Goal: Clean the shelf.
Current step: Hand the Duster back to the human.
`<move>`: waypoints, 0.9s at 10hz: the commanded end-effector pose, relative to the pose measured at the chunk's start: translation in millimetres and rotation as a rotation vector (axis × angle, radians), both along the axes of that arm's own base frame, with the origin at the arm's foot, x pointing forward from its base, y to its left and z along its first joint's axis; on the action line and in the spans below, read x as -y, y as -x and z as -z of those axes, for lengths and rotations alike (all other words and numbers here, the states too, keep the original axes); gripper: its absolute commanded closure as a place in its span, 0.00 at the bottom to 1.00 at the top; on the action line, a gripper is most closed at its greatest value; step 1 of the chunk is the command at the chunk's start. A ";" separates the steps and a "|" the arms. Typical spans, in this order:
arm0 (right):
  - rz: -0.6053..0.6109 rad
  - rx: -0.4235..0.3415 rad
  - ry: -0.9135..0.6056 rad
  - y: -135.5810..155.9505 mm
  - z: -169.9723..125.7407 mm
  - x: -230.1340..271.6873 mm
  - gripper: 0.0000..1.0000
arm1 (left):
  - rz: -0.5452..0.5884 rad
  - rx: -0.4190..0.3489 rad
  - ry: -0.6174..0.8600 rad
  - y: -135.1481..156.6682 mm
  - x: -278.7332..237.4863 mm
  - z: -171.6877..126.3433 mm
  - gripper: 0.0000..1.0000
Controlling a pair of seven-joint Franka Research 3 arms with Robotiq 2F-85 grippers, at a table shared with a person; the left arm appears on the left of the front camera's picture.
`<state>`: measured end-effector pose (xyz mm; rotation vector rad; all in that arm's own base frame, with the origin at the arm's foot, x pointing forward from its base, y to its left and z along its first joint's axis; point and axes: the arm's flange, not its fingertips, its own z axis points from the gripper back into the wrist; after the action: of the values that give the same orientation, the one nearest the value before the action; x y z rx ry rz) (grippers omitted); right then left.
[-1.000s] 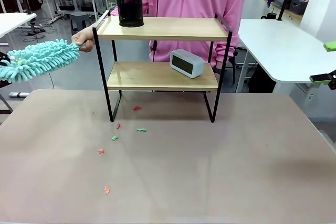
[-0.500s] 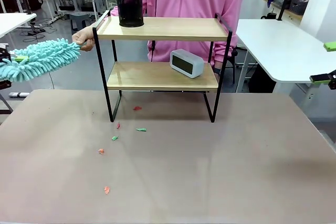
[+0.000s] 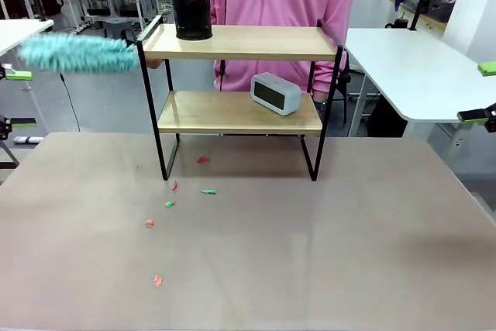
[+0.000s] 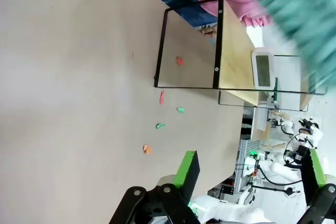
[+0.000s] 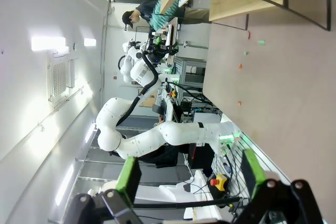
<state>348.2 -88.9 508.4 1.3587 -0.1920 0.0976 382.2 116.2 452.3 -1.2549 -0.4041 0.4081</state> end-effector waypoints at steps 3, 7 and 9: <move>-0.011 0.024 -0.006 -1.5 -2.3 2.3 0.00 | 0.159 -0.108 0.032 20.5 23.2 27.6 0.00; -0.070 -0.105 -0.123 17.4 82.5 -86.6 0.00 | 0.303 -0.087 0.168 23.9 111.3 50.5 0.00; 0.078 -0.062 -0.171 12.3 81.9 -55.1 0.00 | 0.225 -0.025 0.264 14.5 108.0 50.8 0.00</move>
<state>332.7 -17.3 413.6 1.4799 -0.0771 0.0115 380.2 5.5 409.0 -1.4692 -0.1114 0.2624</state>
